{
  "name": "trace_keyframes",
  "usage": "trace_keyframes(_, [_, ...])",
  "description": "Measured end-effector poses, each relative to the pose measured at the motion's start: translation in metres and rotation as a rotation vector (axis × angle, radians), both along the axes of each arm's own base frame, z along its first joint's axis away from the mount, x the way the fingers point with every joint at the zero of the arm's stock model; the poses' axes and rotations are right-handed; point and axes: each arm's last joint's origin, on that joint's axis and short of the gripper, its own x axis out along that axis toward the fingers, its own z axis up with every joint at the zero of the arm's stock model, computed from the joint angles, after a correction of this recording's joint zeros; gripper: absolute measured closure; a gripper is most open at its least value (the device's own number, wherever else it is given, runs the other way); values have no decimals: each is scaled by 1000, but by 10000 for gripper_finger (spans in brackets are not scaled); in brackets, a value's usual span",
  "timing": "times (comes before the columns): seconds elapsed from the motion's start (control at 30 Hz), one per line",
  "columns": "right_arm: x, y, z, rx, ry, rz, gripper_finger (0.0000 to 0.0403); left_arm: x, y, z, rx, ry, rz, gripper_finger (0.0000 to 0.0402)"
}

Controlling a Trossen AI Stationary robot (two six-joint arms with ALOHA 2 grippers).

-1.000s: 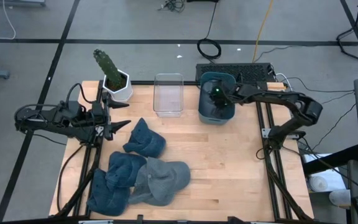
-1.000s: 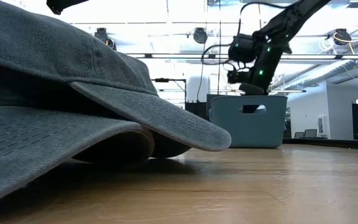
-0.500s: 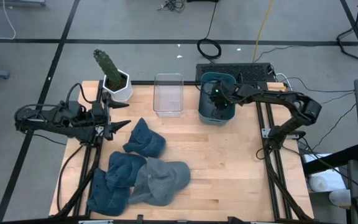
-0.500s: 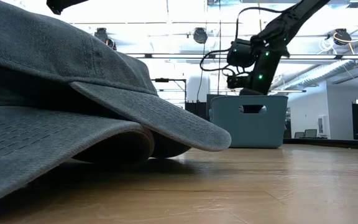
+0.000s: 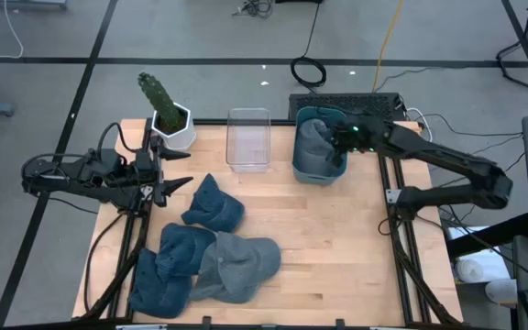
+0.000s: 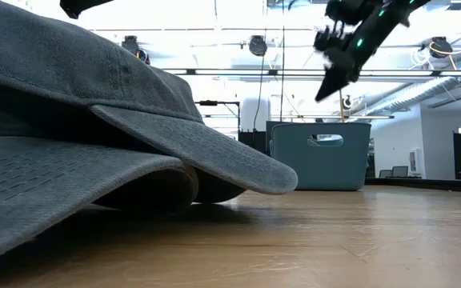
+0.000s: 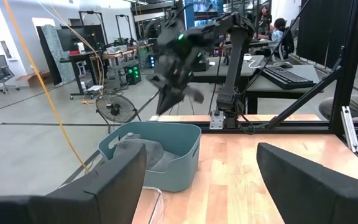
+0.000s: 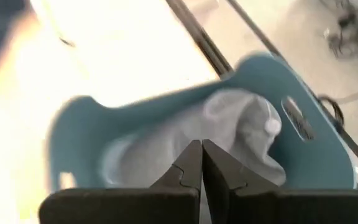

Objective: Pick & Place hat
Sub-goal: Put the top gray cap into the blue bin

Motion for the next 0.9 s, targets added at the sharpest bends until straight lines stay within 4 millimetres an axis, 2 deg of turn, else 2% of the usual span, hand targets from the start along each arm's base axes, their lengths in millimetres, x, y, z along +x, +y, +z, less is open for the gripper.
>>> trace_keyframes(0.07, [-5,13,10,-5,-69,18,403,0,0,0,0,0,0,87])
trace_keyframes(0.17, [-11,34,12,-3,-147,72,403,0,0,0,0,0,1,81])
trace_keyframes(0.47, [-16,83,-15,-32,-390,296,403,0,0,0,0,0,0,82])
trace_keyframes(0.77, [-29,98,-46,-36,-494,370,403,0,0,0,0,0,0,89])
trace_keyframes(0.9, [-35,100,-43,-78,-564,389,403,0,0,0,0,0,0,83])
